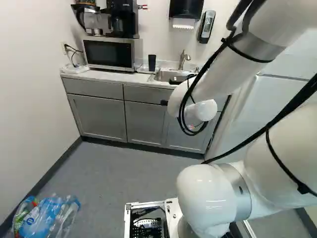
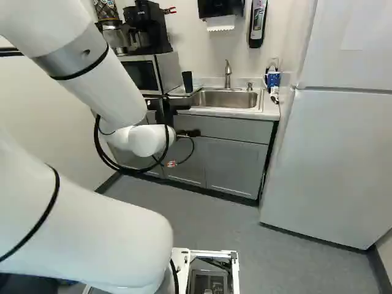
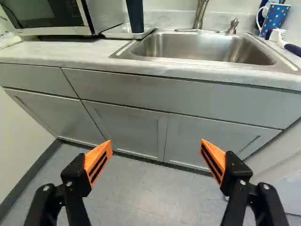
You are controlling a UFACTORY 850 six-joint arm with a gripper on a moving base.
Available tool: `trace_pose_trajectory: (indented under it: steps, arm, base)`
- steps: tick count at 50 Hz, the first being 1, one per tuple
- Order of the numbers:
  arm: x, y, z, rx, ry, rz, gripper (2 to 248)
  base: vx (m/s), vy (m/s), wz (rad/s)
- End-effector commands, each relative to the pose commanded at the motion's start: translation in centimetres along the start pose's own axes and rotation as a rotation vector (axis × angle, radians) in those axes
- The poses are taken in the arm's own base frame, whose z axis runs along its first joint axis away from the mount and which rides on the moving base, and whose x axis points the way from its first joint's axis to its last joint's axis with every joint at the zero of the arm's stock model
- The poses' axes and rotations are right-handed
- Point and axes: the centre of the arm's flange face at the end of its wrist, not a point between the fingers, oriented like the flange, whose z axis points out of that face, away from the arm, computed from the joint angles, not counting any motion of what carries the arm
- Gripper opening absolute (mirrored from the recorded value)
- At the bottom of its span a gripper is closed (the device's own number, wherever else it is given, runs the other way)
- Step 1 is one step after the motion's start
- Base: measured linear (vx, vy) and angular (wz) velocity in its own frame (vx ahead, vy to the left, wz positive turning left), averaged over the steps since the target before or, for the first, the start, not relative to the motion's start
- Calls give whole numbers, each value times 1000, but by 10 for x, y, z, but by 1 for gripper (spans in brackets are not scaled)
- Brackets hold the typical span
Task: Rinse the cup and place it in the tray
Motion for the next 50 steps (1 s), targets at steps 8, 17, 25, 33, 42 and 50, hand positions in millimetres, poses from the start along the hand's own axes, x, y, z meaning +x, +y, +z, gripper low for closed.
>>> trace_pose_trajectory:
  steps: [8,17,25,33,42,50]
  arm:
    - [-13,-2,-5,5,24,-2,247]
    - [-25,-4,-10,10,47,-5,247]
    - [-34,-5,-15,13,64,-7,247]
    - [-42,-6,-18,16,79,-8,247]
    - [-48,-6,-22,18,92,-9,247]
    - [-52,-7,-24,20,100,-10,247]
  base:
    - [0,0,0]
    - [0,0,0]
    - [0,0,0]
    - [0,0,0]
    - [0,0,0]
    - [0,0,0]
